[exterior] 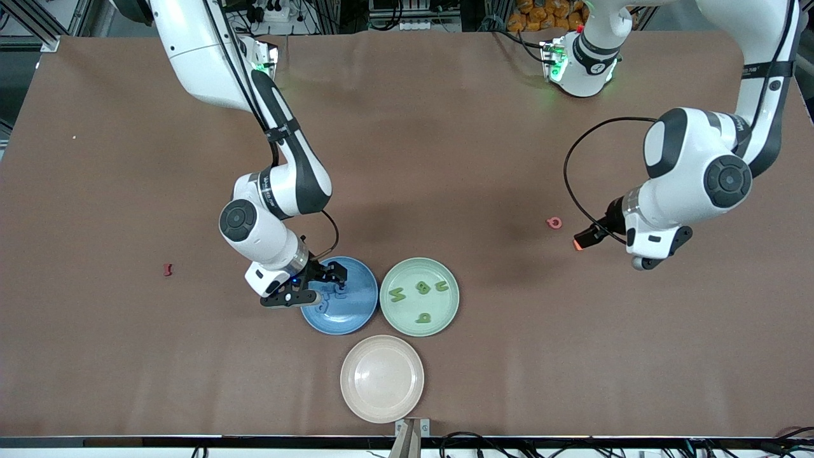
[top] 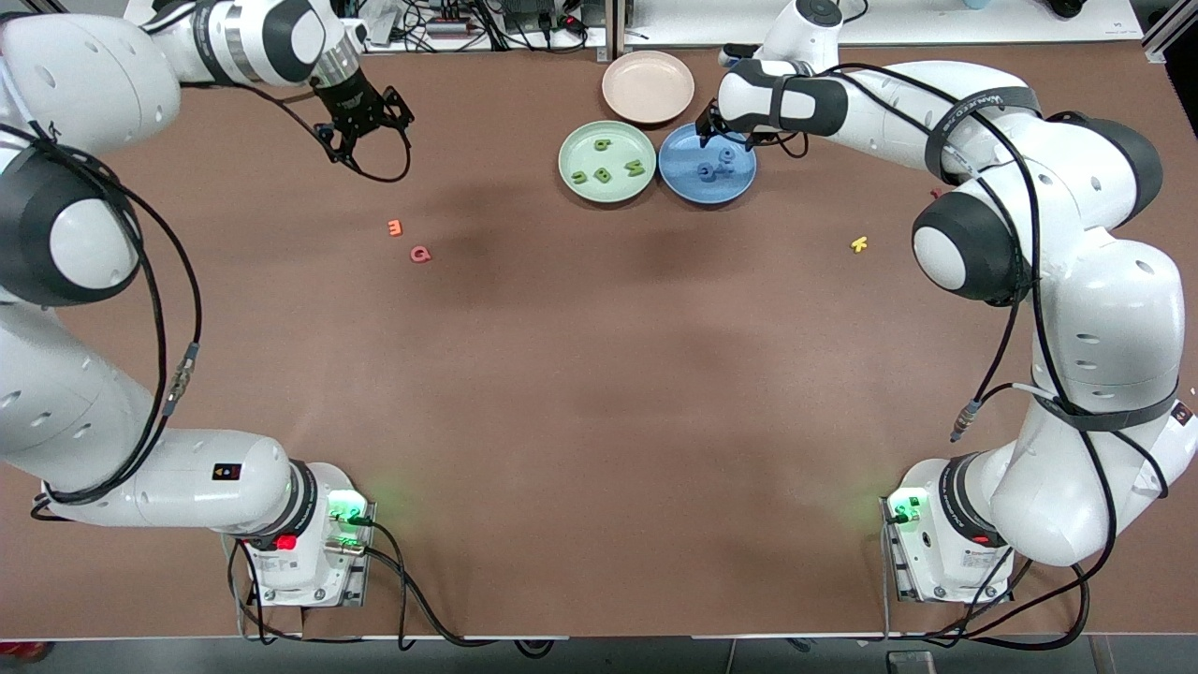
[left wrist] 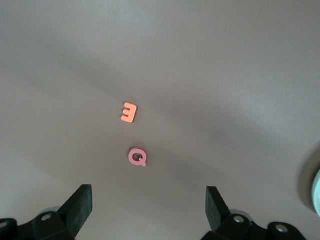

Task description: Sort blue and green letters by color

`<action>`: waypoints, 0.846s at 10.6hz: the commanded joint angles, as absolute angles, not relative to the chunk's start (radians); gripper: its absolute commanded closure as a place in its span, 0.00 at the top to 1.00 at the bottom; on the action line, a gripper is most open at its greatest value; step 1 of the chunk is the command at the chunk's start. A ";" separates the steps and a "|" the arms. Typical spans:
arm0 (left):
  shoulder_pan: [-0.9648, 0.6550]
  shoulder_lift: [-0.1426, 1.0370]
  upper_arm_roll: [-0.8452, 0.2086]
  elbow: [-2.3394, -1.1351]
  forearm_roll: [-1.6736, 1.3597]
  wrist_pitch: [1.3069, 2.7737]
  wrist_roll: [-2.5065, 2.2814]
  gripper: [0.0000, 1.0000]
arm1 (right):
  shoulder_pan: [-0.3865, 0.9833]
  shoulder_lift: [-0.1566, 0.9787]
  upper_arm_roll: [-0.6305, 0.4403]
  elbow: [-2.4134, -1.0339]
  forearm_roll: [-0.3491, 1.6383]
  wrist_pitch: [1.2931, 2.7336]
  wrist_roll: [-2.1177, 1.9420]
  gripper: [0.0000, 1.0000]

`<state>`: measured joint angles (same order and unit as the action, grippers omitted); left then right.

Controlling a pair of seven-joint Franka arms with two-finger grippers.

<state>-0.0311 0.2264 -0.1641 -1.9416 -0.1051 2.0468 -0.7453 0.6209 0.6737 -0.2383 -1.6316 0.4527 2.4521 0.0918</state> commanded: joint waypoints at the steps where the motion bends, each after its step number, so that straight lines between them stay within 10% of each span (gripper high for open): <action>1: -0.028 0.079 -0.233 -2.109 -0.130 2.112 -0.748 1.00 | 0.603 0.683 -0.247 -1.606 0.462 2.438 0.042 1.00; 4: -0.026 -0.038 -0.279 -2.221 -0.130 2.114 -0.750 1.00 | 0.563 0.680 -0.259 -1.606 0.454 2.436 -0.032 1.00; 9: 0.104 -0.034 -0.268 -2.045 -0.083 2.071 -0.389 1.00 | 0.537 0.657 -0.325 -1.611 0.439 2.427 -0.127 1.00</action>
